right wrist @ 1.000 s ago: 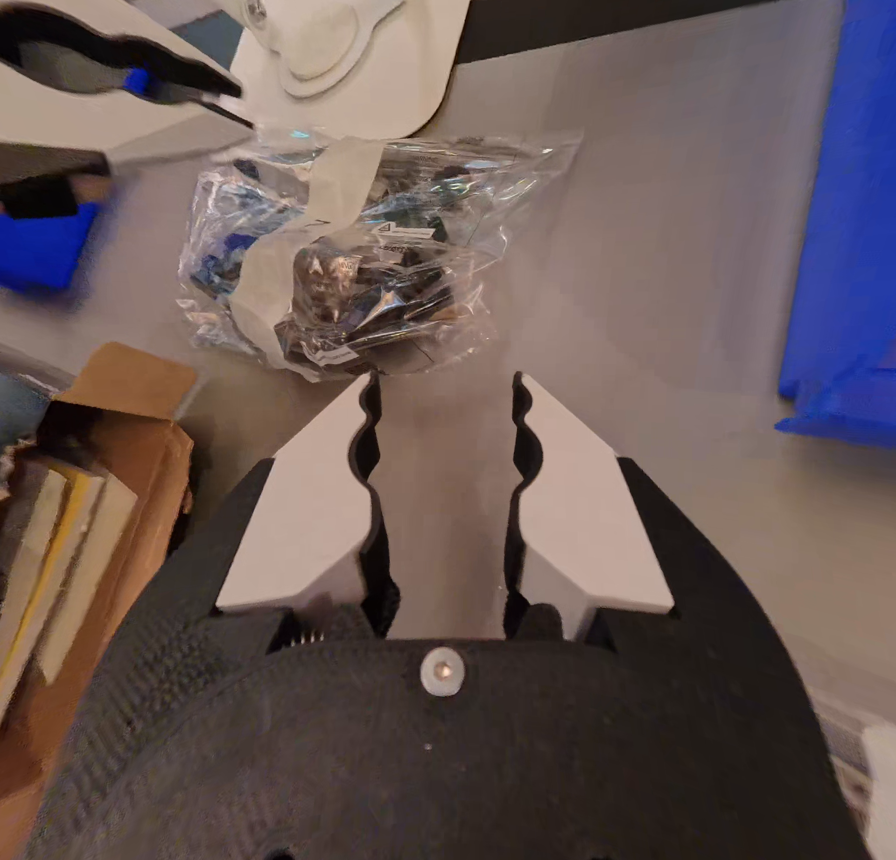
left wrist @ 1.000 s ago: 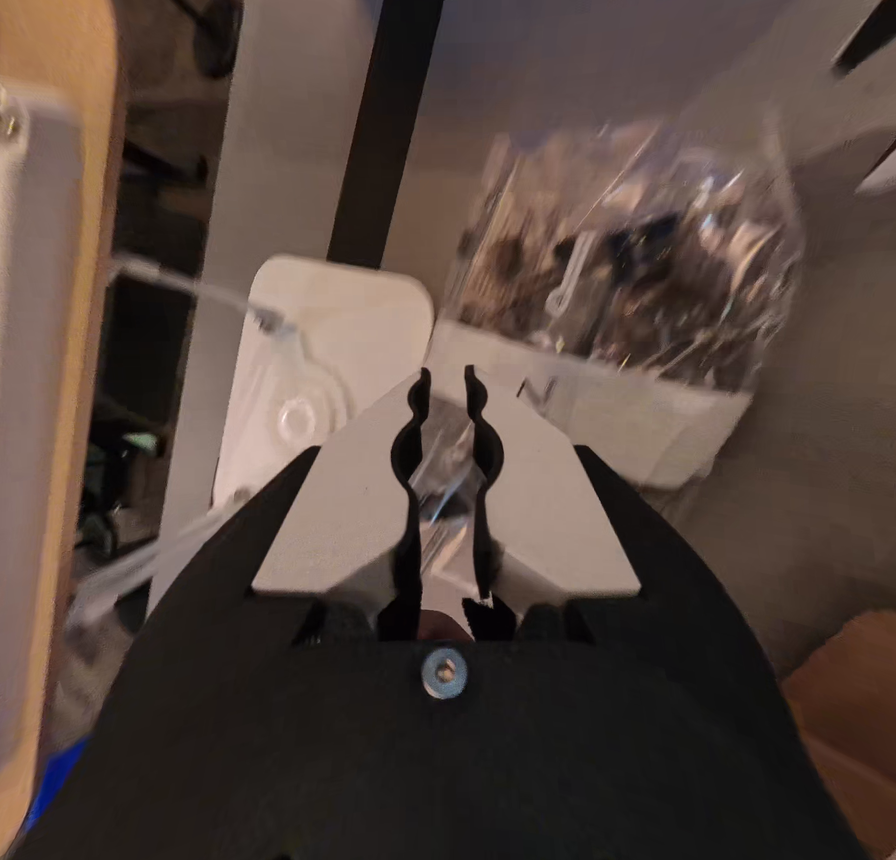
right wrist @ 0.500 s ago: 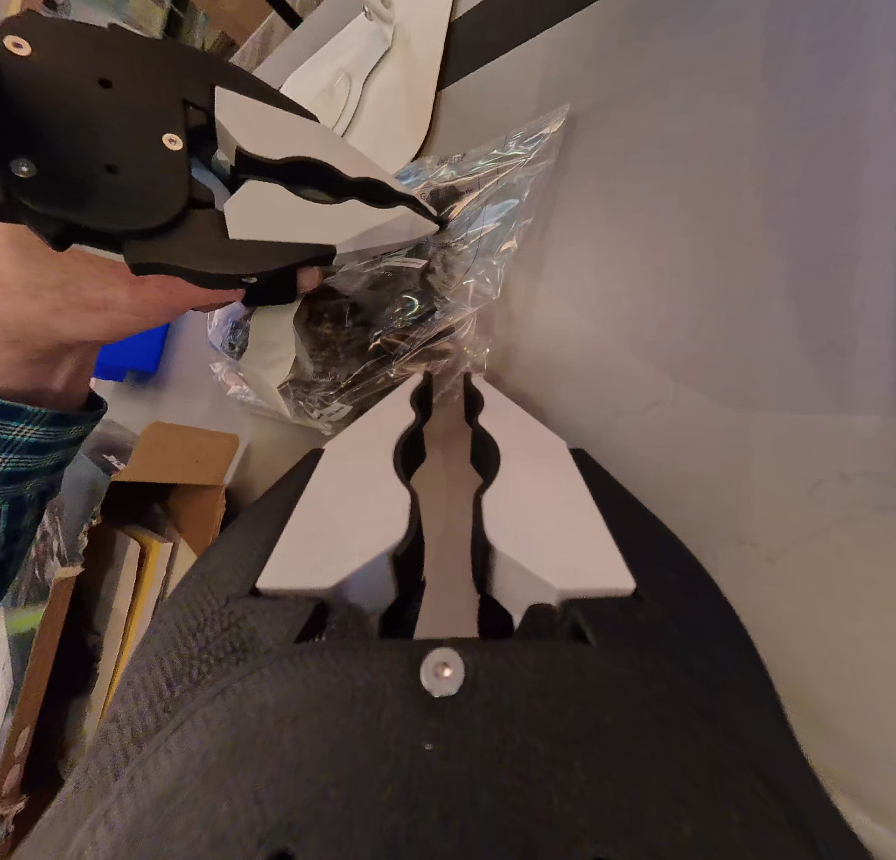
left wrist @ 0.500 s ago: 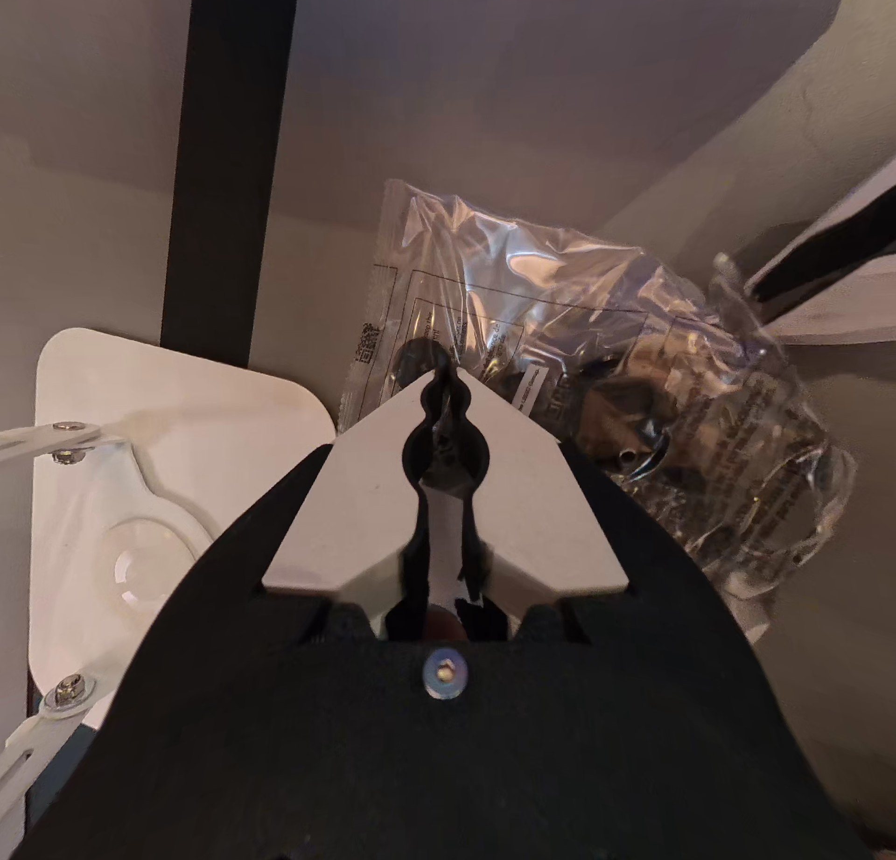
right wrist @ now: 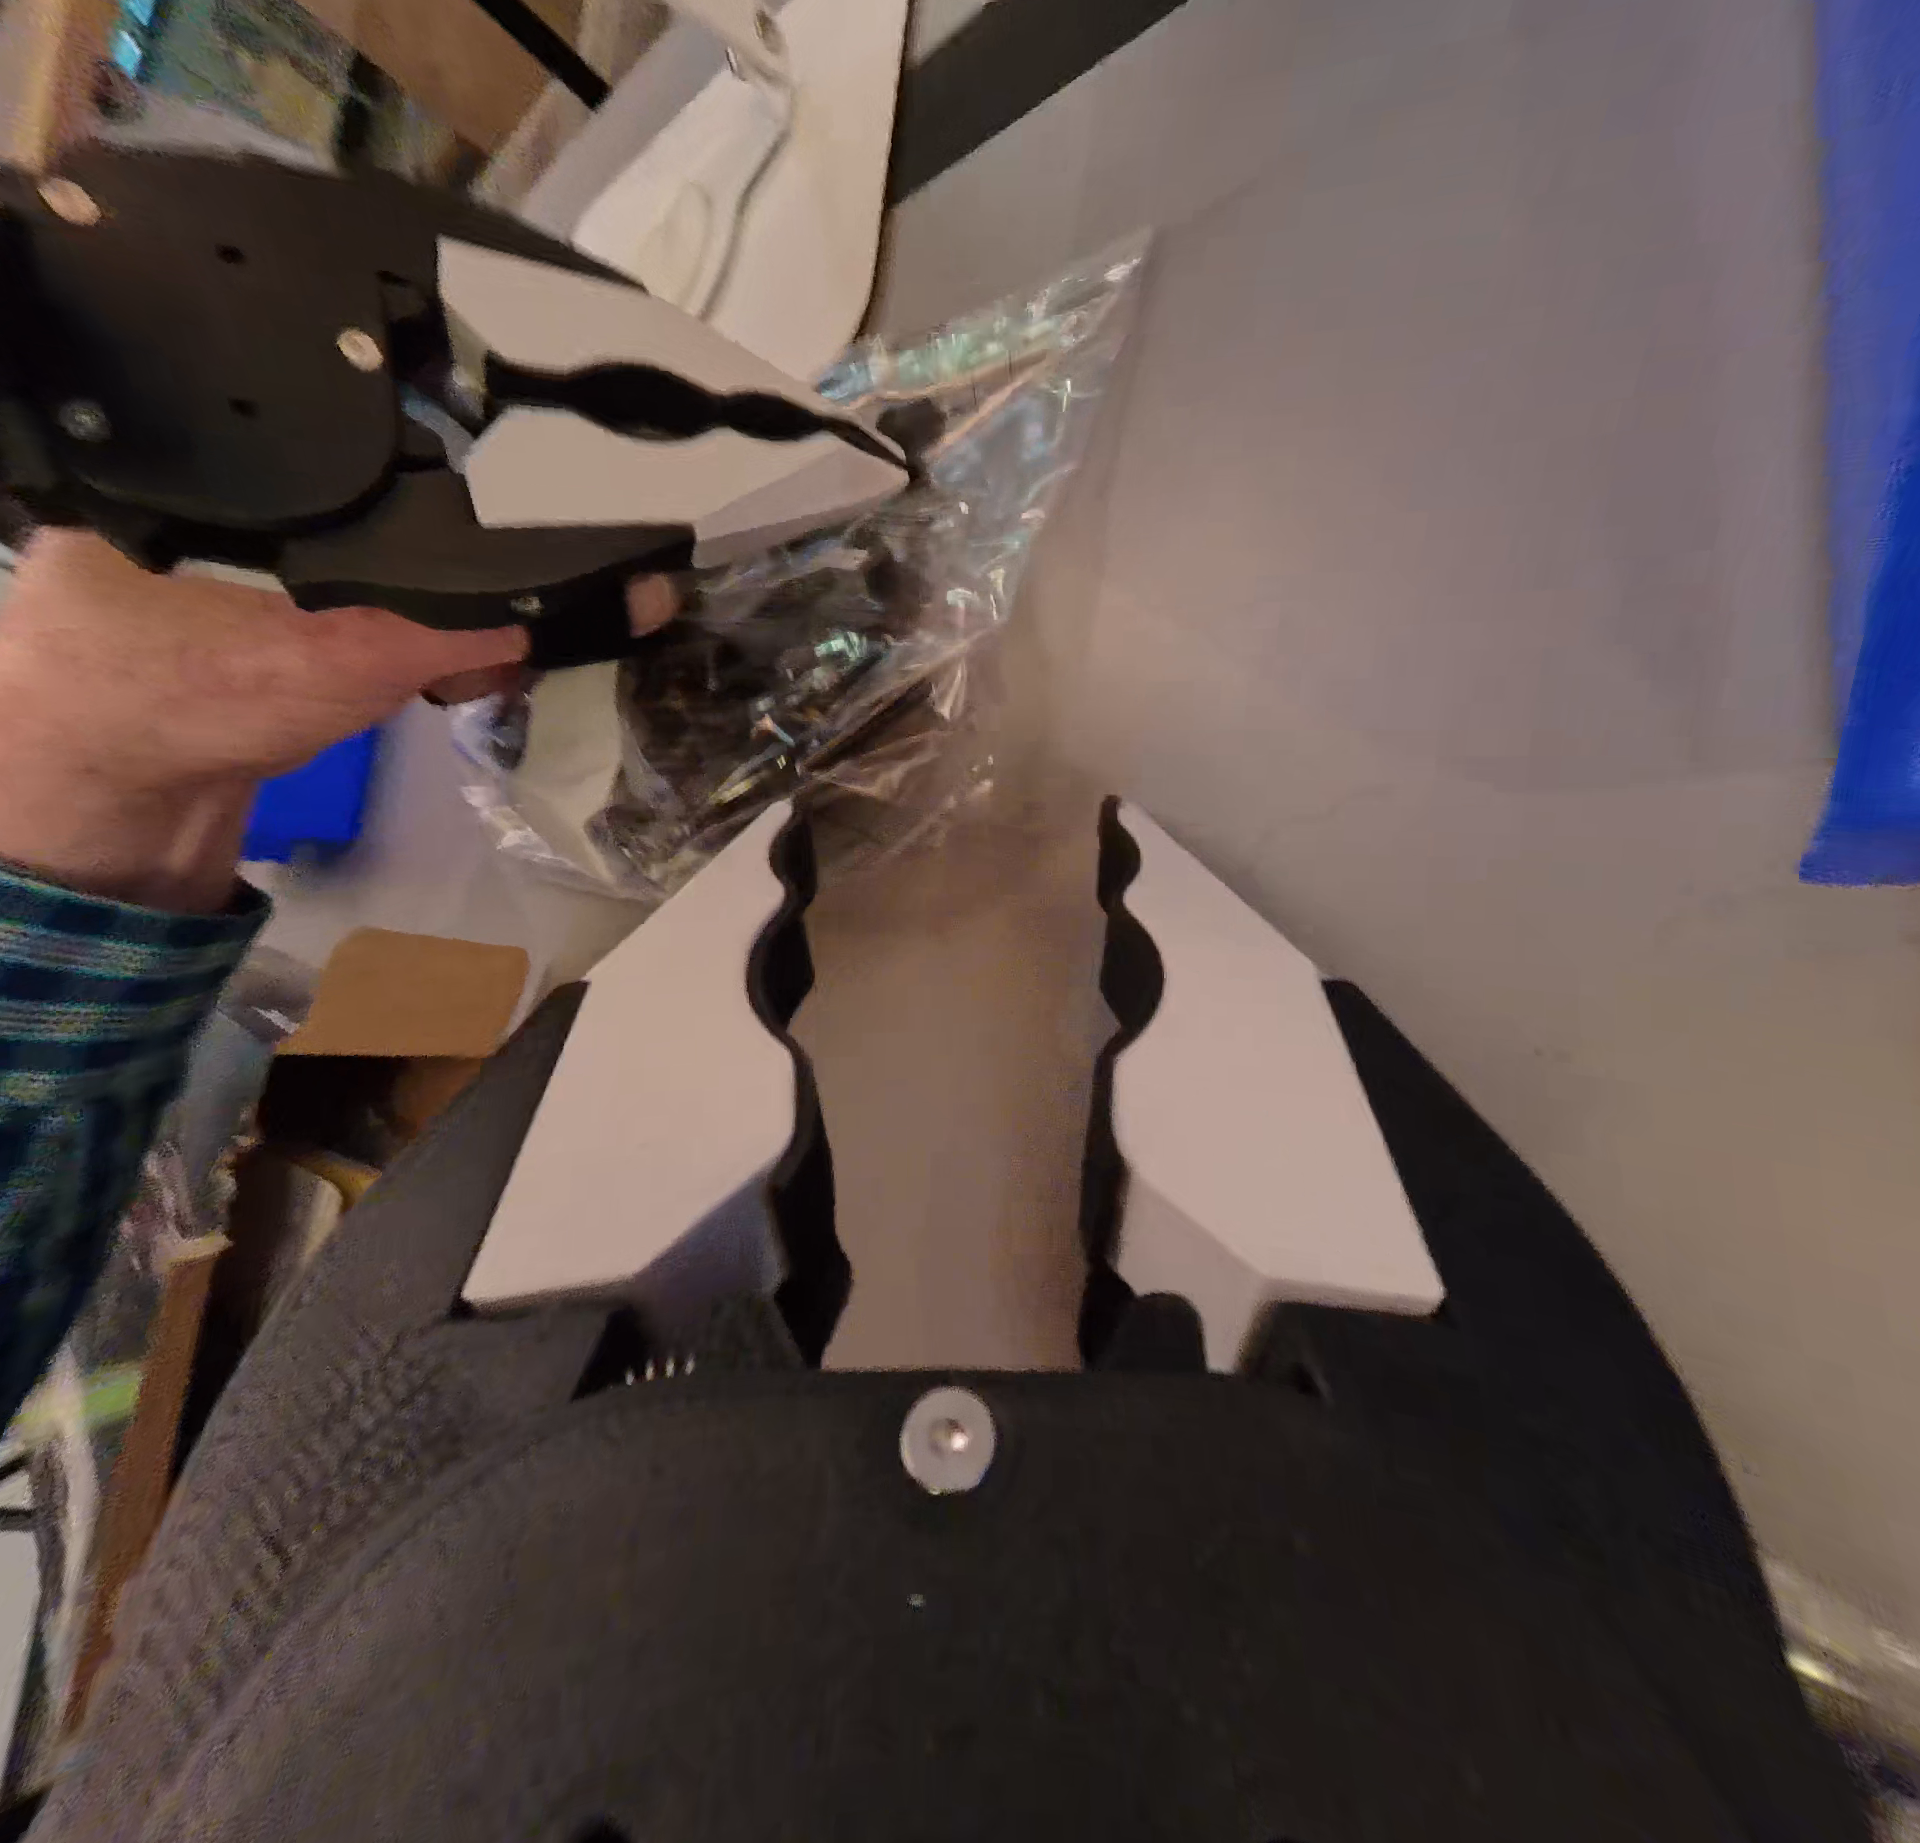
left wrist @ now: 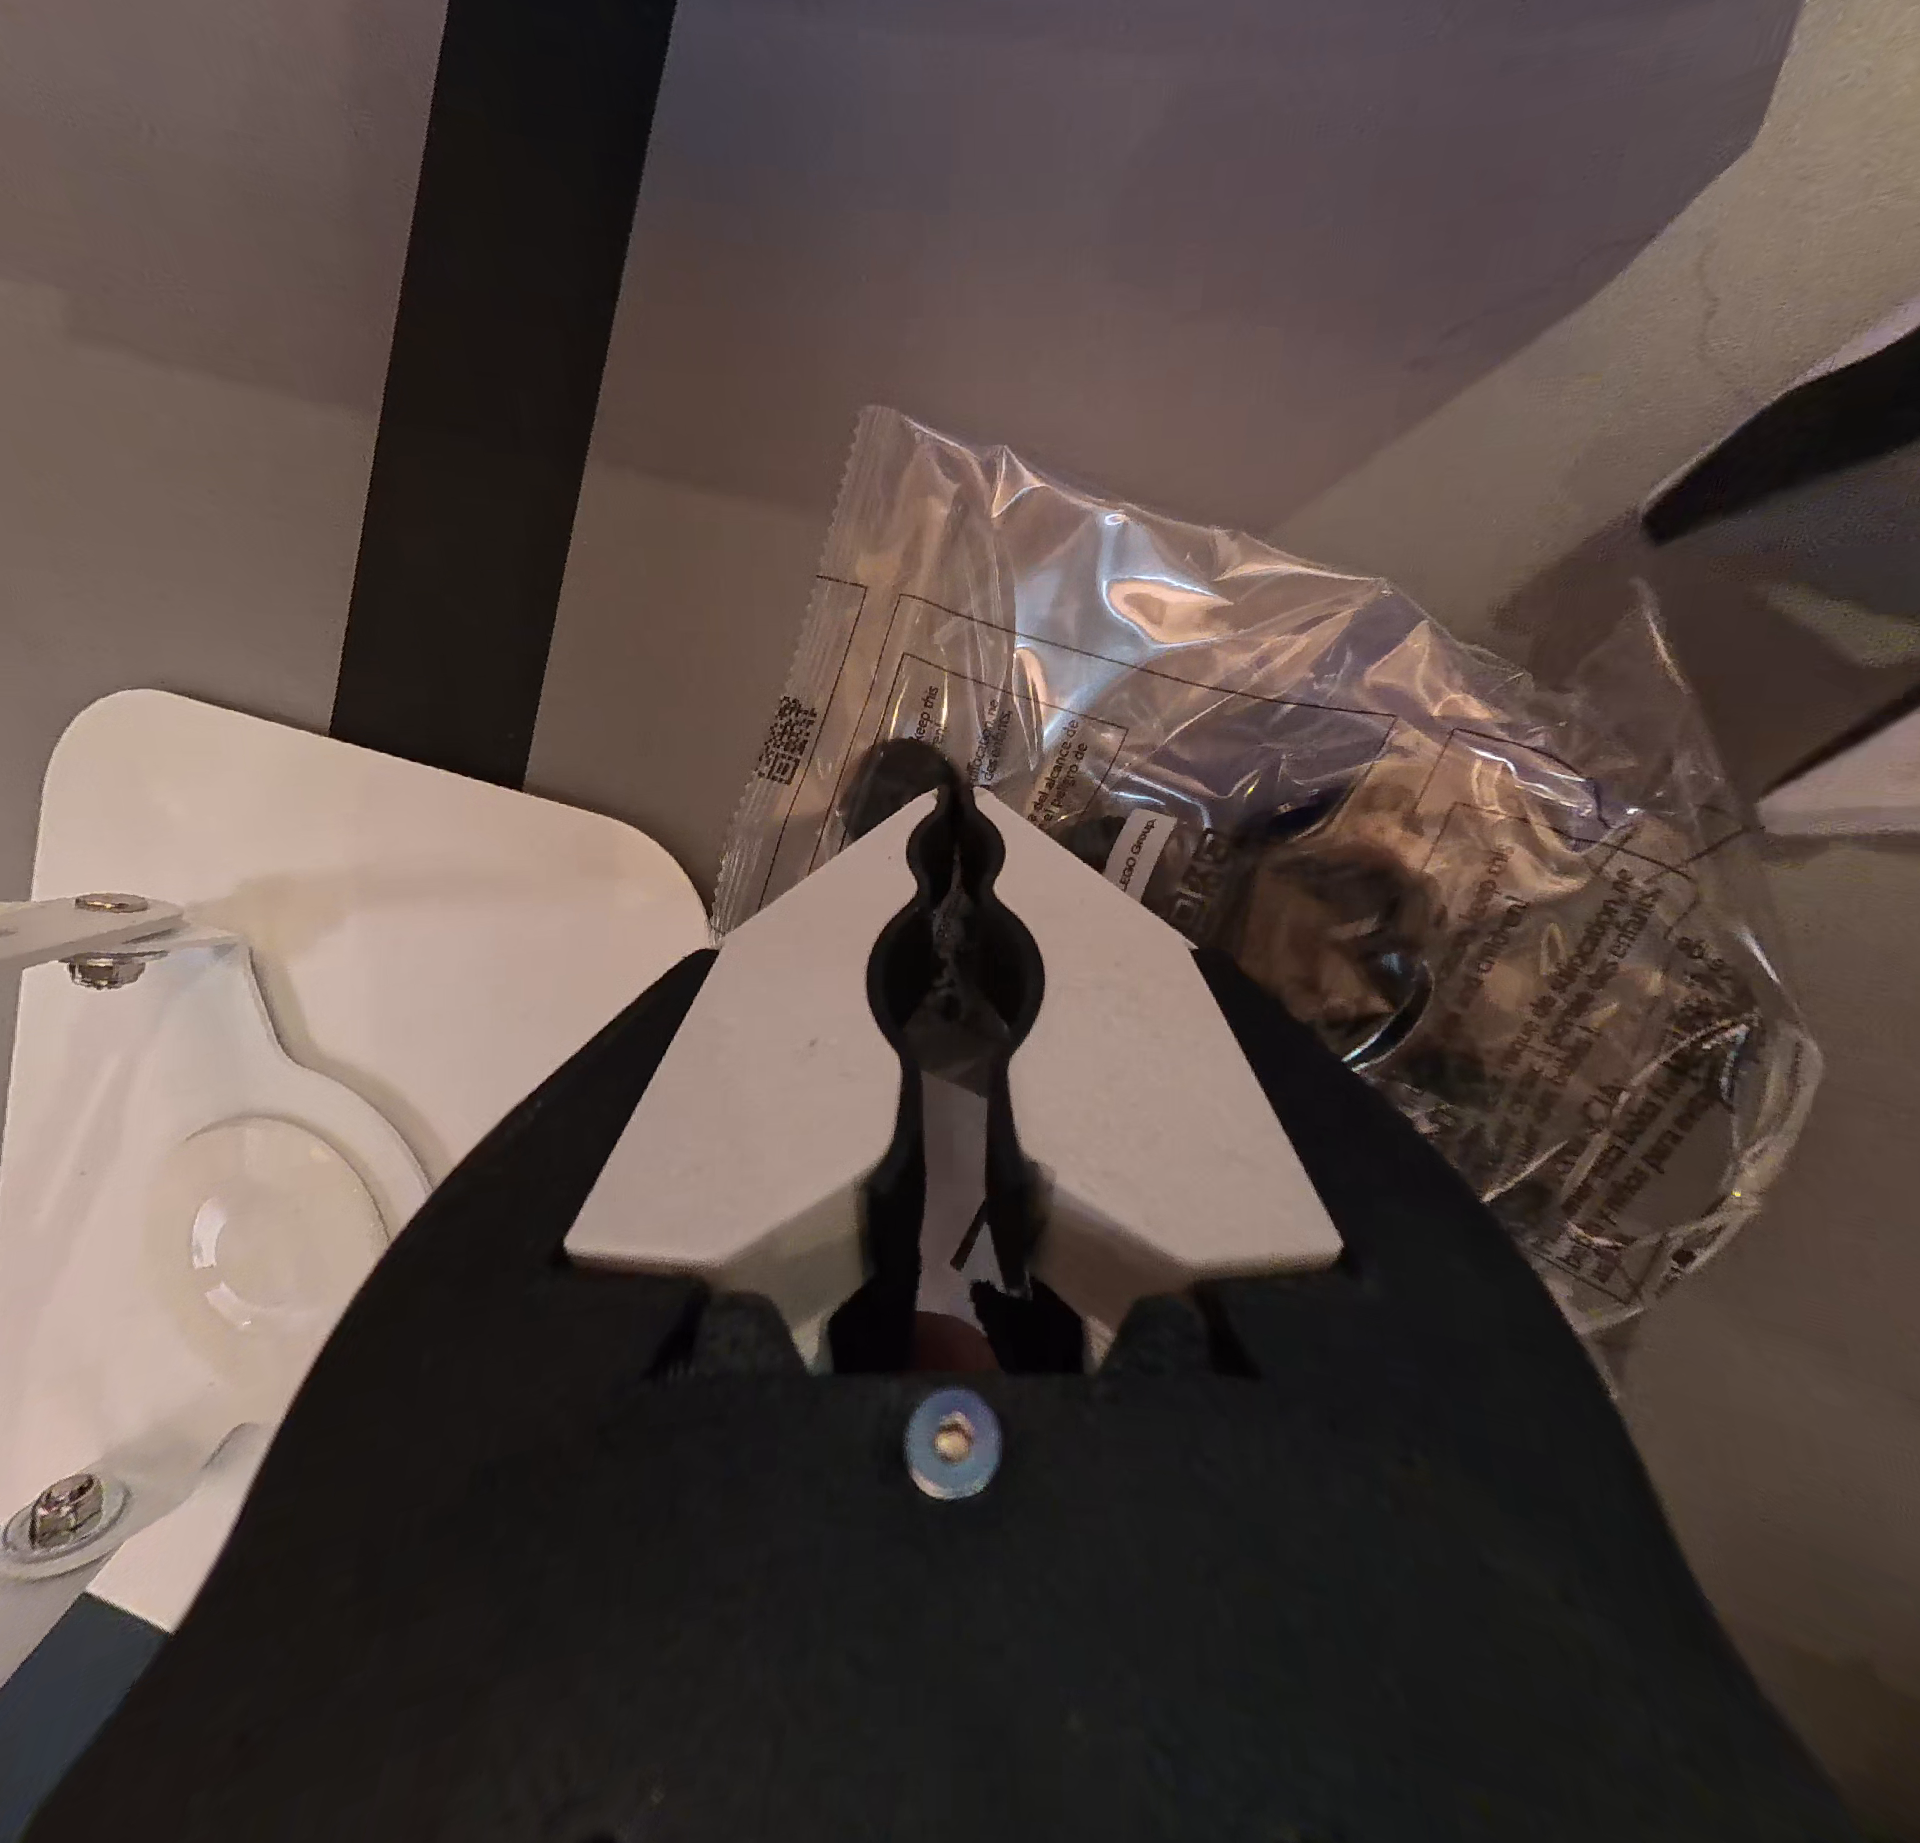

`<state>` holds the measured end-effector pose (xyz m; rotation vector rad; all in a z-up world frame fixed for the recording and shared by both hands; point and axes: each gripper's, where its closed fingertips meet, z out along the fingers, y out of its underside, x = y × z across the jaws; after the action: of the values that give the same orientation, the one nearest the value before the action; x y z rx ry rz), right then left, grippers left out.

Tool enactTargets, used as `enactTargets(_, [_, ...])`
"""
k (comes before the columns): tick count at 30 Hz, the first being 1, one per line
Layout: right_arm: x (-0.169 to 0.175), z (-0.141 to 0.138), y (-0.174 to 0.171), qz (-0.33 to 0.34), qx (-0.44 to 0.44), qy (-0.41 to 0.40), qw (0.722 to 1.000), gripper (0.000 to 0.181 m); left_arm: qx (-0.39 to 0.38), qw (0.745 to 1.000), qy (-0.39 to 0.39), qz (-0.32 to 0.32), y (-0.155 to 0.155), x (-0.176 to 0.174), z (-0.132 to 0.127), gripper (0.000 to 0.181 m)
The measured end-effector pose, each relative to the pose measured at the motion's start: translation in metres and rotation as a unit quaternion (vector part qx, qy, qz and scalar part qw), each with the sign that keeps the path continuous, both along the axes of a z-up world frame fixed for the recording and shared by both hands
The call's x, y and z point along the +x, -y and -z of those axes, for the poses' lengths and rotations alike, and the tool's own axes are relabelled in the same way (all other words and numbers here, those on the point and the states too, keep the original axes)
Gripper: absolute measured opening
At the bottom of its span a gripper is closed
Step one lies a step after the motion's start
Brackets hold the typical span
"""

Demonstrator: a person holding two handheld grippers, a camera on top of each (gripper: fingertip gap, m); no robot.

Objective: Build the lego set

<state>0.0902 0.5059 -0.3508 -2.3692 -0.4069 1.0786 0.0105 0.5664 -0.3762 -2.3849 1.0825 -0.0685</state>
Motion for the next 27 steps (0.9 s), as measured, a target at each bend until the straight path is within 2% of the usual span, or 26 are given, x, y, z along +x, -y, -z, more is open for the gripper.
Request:
enactTargets(2, [-0.002,-0.003,-0.007,0.014,-0.003,-0.014,1.000,0.059,0.001,1.000,0.001,0.000,0.000,0.000,0.000,0.000])
enactTargets(4, [-0.007,0.002,-0.008,0.006,-0.016,-0.009,1.000,0.051,0.001,1.000,0.003,0.000,0.000,0.000,0.000,0.000])
enactTargets(7, [-0.023,0.004,0.000,-0.018,-0.051,-0.047,0.997,0.034,0.005,1.000,0.004,-0.003,-0.001,0.000,0.000,0.000])
enactTargets(10, [-0.023,0.003,0.002,-0.023,-0.043,-0.043,0.998,0.031,0.010,1.000,-0.002,-0.002,0.000,0.000,0.000,0.000])
enactTargets(14, [-0.013,-0.009,0.003,-0.014,-0.046,-0.078,0.996,0.023,0.011,1.000,0.006,-0.008,-0.001,-0.002,-0.001,0.000])
enactTargets(15, [-0.011,-0.008,0.004,-0.015,-0.040,-0.068,0.997,0.019,0.010,1.000,0.010,-0.010,-0.001,-0.002,-0.001,0.000])
enactTargets(16, [-0.011,-0.005,0.004,-0.018,-0.032,-0.056,0.998,0.005,0.009,1.000,0.011,-0.011,-0.001,-0.001,-0.001,0.000])
enactTargets(21, [-0.010,-0.012,0.011,-0.012,-0.022,-0.068,0.997,0.003,0.014,1.000,0.003,-0.013,0.000,-0.002,-0.001,0.000])
enactTargets(27, [0.001,-0.006,0.030,-0.022,0.021,0.004,1.000,0.000,0.012,1.000,0.004,-0.020,-0.001,0.000,-0.001,0.000])
